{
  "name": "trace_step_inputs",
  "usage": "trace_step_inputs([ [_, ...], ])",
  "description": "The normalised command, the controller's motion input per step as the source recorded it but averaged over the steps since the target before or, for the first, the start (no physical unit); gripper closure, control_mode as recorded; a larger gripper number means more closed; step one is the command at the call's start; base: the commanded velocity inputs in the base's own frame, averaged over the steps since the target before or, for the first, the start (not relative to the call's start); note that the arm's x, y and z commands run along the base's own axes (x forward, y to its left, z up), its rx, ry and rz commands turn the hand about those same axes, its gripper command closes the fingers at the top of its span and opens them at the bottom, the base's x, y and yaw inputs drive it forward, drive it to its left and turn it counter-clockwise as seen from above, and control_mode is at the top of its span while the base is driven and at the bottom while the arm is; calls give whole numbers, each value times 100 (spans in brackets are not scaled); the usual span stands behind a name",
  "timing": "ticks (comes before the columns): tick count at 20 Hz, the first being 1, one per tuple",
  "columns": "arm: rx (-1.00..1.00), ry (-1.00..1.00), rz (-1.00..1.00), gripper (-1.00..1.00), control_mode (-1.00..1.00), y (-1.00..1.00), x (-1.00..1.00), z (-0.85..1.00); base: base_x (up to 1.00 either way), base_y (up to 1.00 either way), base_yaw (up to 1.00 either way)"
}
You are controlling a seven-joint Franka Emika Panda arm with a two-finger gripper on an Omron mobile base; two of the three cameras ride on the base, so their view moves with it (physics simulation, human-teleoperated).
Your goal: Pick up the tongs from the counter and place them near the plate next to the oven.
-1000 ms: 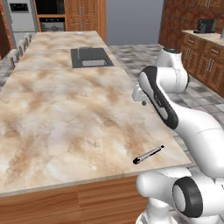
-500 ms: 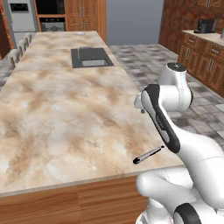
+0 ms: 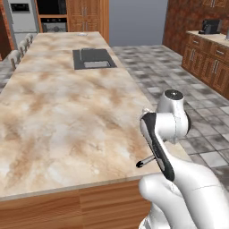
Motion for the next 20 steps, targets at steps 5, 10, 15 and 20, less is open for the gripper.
trace_step_inputs([
  [5, 23, 17, -50, -100, -100, -20, -5, -50, 0, 0, 0],
  [10, 21, 6, -19, -100, -100, -31, -8, -27, 0, 0, 0],
  [15, 6, 2, -4, -100, -100, -13, 2, -35, 0, 0, 0],
  [20, 0, 1, 0, -100, -100, 0, 21, -34, 0, 0, 0],
])
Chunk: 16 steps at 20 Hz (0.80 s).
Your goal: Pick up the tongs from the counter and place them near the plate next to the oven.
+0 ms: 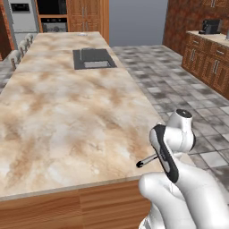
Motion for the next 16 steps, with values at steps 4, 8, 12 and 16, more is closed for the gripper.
trace_step_inputs([
  [4, 0, 0, 0, -100, -100, 0, 30, -23, 0, 0, 0],
  [8, 0, 2, 0, -100, -100, 0, 34, -21, 0, 0, 0],
  [12, 0, 5, 0, -100, -100, 0, 25, -37, 0, 0, 0],
  [16, 0, 4, 0, -100, -100, 0, 10, -41, 0, 0, 0],
])
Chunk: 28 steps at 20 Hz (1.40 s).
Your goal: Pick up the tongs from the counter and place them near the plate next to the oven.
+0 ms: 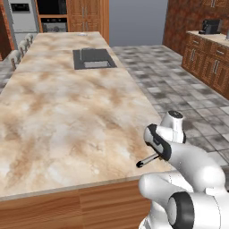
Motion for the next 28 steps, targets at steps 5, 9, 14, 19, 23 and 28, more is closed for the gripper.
trace_step_inputs([
  [5, 0, 2, 0, -100, -100, 0, 4, -33, 0, 0, 0],
  [9, 0, 1, 0, -100, -100, 0, 2, -35, 0, 0, 0],
  [14, 0, 4, 0, -100, -100, 0, 5, -41, 0, 0, 0],
  [19, 0, 5, 0, -100, -100, 0, 5, -45, 0, 0, 0],
  [23, 0, 6, 0, 100, -100, 5, 5, -49, 0, 0, 0],
  [28, 0, 0, 0, 100, -100, 10, -4, -46, 0, 0, 0],
])
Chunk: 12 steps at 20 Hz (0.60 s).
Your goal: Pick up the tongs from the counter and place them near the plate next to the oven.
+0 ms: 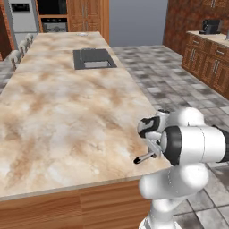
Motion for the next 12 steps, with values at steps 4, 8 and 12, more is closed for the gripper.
trace_step_inputs([
  [4, 0, -12, 0, 100, -100, 1, -21, -33, 0, 0, 0],
  [8, 2, -18, -1, 100, -100, 0, -33, -7, 0, 0, 0],
  [12, 5, -25, -7, 100, -100, -9, -45, 34, 0, 0, 0],
])
